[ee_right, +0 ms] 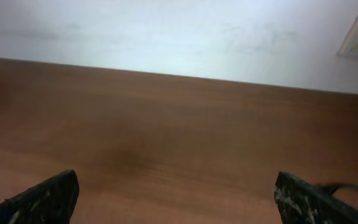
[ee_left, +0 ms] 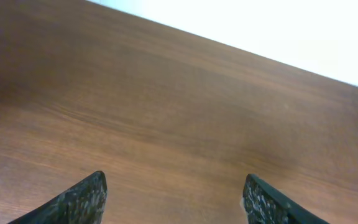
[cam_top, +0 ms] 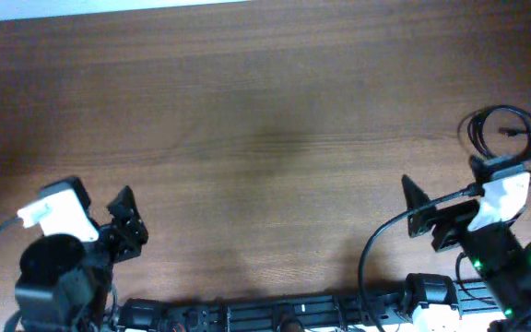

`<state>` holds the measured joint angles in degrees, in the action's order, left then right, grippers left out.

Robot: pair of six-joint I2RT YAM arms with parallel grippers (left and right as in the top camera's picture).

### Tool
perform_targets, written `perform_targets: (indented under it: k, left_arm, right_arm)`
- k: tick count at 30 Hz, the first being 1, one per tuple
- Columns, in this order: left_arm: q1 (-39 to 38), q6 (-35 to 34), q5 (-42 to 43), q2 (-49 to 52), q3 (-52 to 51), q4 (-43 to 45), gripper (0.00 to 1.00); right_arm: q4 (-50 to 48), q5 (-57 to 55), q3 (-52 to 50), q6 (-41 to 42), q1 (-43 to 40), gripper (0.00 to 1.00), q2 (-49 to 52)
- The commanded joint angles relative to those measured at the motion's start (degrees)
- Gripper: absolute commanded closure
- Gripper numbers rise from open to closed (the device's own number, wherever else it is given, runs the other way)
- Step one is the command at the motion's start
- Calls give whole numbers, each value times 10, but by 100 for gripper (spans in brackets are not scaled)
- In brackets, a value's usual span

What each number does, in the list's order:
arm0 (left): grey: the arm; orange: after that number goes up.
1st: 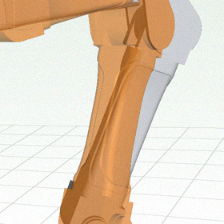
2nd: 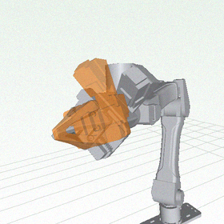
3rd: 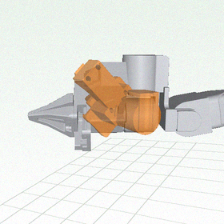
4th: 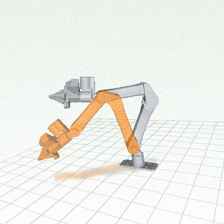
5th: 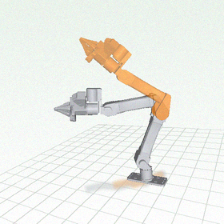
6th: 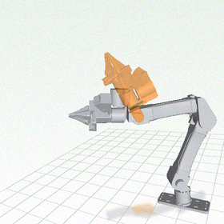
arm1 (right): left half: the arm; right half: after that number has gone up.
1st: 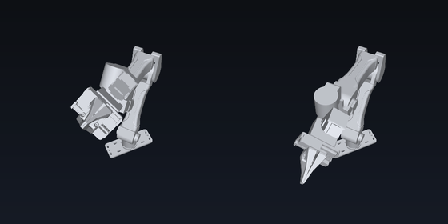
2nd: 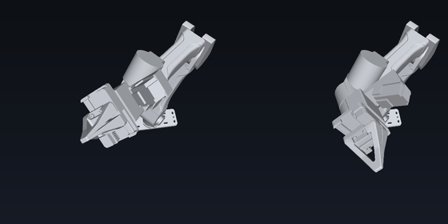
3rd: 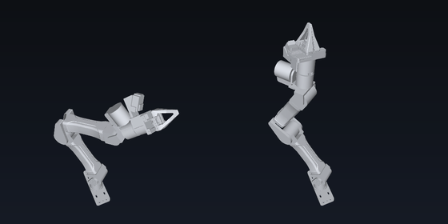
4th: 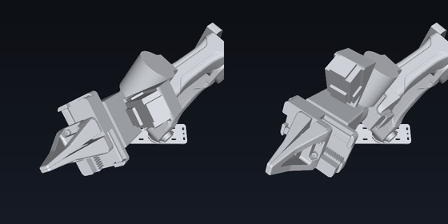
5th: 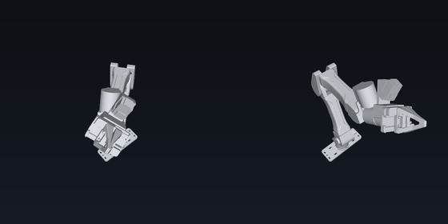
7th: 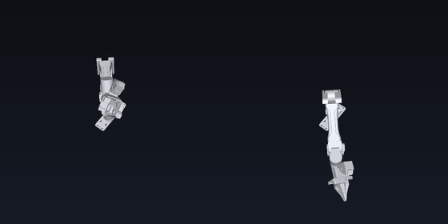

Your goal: Untangle cables

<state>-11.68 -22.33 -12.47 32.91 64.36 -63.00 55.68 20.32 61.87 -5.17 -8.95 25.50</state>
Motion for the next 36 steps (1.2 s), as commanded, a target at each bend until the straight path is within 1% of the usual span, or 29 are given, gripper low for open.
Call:
perform_targets:
  k: [1, 3, 6, 9, 11, 12, 13, 19, 27, 28, 31, 34, 36]
  left_arm:
    - [-2, -10, -28, -50, -46, 2, 30]
    - [-2, -29, -29, -77, -69, 10, 30]
    - [-2, -76, -33, -118, -93, 18, 29]
    - [-2, -81, -34, -128, -100, 30, 28]
    - [-2, -81, -34, -128, -100, 40, 24]
    - [-2, -81, -34, -128, -100, 43, 7]
    - [-2, -81, -34, -128, -100, 45, 0]
    - [-2, -81, -34, -128, -100, 55, 1]
    - [-2, -81, -21, -128, -100, 55, 1]
    - [-2, -81, -8, -128, -100, 55, 1]
    - [-2, -81, 100, -128, -100, 55, 1]
    - [-2, -81, 134, -128, -100, 55, 1]
    - [-2, -81, 134, -128, -100, 52, 1]
  right_arm:
    - [-5, -17, -19, -13, 5, 1, -43]
    - [-3, -34, -28, -19, 5, 1, -68]
    - [4, -61, -40, -19, 4, 1, -105]
    - [7, -75, -43, -19, 4, 1, -123]
    - [5, -75, -43, -19, 4, 1, -123]
    - [5, -75, -43, -19, 4, 1, -123]
    - [5, -75, -43, -19, 4, 1, -123]
    - [35, -75, -43, -19, 4, 1, -123]
    - [137, -75, -43, -19, 4, 1, -123]
    - [150, -75, -43, -19, 4, 1, -123]
    - [165, -75, -43, -19, 4, 1, -123]
    - [164, -75, -43, -19, 4, 1, -123]
    - [164, -75, -43, -19, 4, 1, -123]
